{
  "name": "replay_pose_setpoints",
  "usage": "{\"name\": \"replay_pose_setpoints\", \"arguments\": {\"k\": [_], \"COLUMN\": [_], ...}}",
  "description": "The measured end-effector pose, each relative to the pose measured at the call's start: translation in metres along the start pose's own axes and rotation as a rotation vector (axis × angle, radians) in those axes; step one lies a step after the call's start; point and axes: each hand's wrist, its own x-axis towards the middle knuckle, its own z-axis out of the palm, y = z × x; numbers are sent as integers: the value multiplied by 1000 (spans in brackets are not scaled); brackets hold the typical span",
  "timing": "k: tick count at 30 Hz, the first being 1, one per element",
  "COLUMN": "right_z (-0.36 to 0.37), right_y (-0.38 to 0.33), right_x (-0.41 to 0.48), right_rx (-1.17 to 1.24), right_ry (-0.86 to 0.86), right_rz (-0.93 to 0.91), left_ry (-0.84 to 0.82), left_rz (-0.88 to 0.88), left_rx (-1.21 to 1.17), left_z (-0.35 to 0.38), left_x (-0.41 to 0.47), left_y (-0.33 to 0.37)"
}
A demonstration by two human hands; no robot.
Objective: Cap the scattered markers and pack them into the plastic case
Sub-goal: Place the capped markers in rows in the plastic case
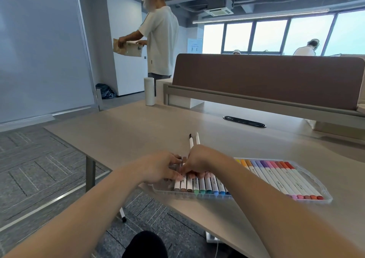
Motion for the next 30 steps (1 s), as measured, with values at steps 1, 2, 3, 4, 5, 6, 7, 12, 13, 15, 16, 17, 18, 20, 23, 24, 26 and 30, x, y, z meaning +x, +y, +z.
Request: {"name": "replay_pose_setpoints", "arguments": {"k": [1,2,3,4,5,6,7,12,13,15,16,17,18,20,23,24,26,30], "right_z": [0,0,1,2,2,3,2,-4,-6,-11,-14,-17,-21,-27,-33,-34,-36,-40], "right_y": [0,-1,-1,0,1,2,3,20,24,31,35,39,41,47,56,58,61,59], "right_x": [0,1,2,3,5,6,6,6,8,15,19,23,28,41,66,74,89,113], "right_rx": [-1,-8,-12,-9,-3,4,17,246,298,358,359,345,318,241,174,162,151,129], "right_ry": [-1,-3,-5,-8,-10,-7,2,-13,-10,37,72,109,147,224,340,366,399,441], "right_rz": [-1,-4,-7,-11,-18,-30,-44,-138,-149,-134,-115,-92,-63,10,76,86,104,169], "left_ry": [-4,-5,-3,-2,-1,-1,-3,19,44,122,165,209,242,288,332,336,328,321], "left_rz": [-9,-14,-17,-18,-20,-30,-43,-110,-134,-151,-147,-136,-133,-137,-132,-129,-131,-140], "left_rx": [14,29,47,69,89,104,118,72,61,61,57,43,31,23,27,23,9,-12], "left_z": [-1,-1,-2,-3,-5,-5,-7,-11,-12,-15,-16,-17,-19,-21,-22,-23,-25,-24], "left_x": [-1,-1,-2,-3,-3,-4,-5,2,5,15,20,26,32,42,57,63,72,89], "left_y": [2,2,4,5,7,9,12,9,8,6,6,7,8,9,9,8,7,3]}}
